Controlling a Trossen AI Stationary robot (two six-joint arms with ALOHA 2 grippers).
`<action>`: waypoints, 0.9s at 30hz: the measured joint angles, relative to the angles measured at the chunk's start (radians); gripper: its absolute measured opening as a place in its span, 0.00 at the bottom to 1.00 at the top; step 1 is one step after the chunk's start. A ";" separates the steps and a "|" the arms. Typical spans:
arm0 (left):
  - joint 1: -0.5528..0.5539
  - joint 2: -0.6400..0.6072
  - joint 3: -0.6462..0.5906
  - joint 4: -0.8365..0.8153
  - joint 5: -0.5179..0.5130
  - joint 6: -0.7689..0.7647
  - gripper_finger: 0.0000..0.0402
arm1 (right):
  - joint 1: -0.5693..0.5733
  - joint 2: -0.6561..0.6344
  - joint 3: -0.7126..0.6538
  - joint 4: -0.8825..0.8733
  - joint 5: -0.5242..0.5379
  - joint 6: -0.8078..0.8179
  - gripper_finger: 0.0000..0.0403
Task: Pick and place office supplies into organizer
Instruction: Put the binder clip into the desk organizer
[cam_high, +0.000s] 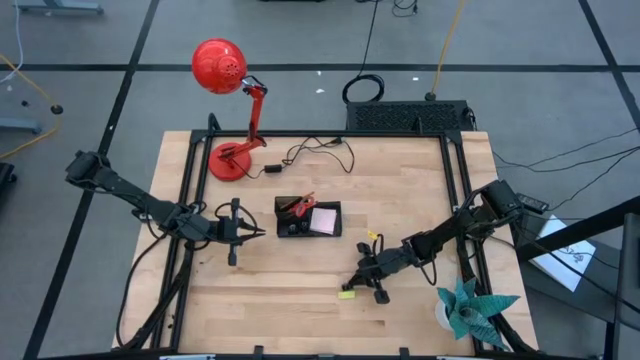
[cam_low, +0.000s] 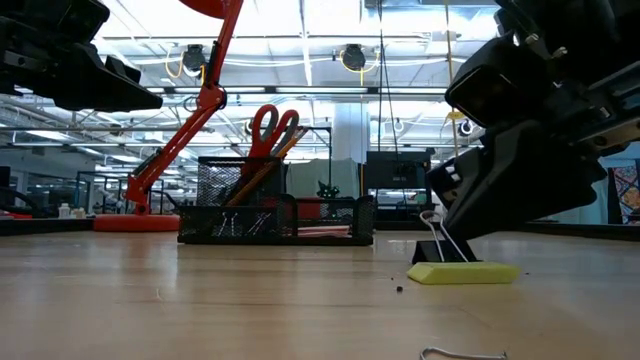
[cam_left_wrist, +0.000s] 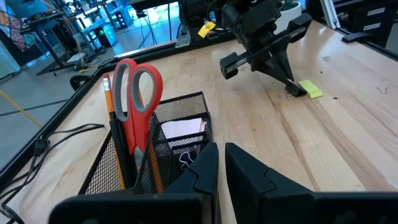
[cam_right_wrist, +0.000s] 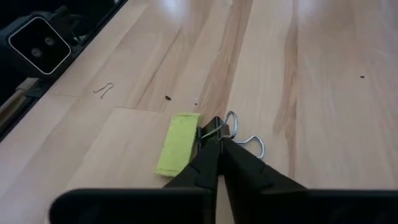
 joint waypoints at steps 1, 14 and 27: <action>0.000 0.000 0.000 0.000 0.000 0.000 0.09 | 0.000 0.000 0.000 0.000 -0.003 0.002 0.06; 0.000 0.000 0.000 0.000 0.000 0.001 0.09 | -0.032 0.000 0.000 0.000 -0.077 0.063 0.34; 0.000 0.000 0.000 0.000 0.000 0.002 0.09 | -0.041 0.000 0.027 0.007 -0.076 0.065 0.38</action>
